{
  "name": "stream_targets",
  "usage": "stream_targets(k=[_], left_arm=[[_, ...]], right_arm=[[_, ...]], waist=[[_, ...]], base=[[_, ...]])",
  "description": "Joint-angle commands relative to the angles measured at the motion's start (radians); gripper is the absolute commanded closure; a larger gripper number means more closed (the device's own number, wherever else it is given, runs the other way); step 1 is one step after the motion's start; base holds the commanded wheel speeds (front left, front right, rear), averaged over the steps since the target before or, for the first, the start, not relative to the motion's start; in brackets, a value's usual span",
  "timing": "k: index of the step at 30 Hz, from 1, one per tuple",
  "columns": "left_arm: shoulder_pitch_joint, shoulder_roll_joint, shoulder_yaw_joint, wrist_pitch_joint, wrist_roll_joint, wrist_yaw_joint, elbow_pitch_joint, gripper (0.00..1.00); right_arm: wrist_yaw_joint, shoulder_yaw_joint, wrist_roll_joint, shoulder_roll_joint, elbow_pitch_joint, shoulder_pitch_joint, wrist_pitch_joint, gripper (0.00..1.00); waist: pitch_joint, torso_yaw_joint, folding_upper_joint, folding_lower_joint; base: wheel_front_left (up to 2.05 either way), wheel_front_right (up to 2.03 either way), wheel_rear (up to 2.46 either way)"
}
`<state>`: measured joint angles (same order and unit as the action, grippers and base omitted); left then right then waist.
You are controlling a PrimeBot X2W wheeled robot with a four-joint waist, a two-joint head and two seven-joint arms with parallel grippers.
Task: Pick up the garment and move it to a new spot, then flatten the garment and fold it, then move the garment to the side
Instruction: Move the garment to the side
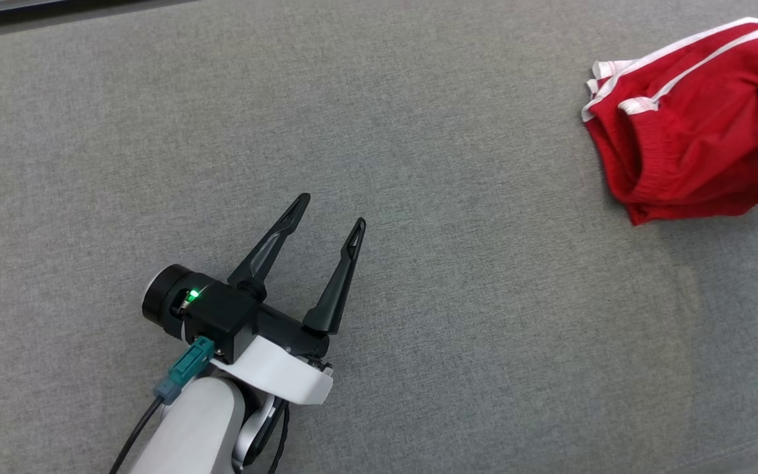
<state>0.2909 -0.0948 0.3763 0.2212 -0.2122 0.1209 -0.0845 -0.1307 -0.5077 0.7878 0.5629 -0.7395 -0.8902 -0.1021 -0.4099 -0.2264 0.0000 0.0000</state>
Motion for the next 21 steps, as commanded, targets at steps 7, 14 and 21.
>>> stream_targets(k=[7,14,21], left_arm=[[0.028,-0.004,0.001,0.008,-0.009,-0.004,-0.008,0.0],[0.008,0.008,-0.002,0.027,-0.031,-0.012,-0.041,0.0],[-0.052,0.013,-0.046,0.043,-0.06,-0.044,-0.044,0.0]], right_arm=[[0.0,-0.042,-0.12,0.022,-0.187,-0.088,0.066,0.04],[0.0,-0.045,-0.185,0.008,-0.293,-0.125,0.209,0.0],[0.0,-0.009,-0.182,-0.01,-0.25,-0.065,0.348,0.0]], waist=[[-0.021,0.029,0.0,0.0],[0.045,0.044,0.0,0.0],[0.18,0.094,0.0,0.0]], base=[[0.0,0.0,0.0],[0.0,0.0,0.0],[0.0,0.0,0.0]])
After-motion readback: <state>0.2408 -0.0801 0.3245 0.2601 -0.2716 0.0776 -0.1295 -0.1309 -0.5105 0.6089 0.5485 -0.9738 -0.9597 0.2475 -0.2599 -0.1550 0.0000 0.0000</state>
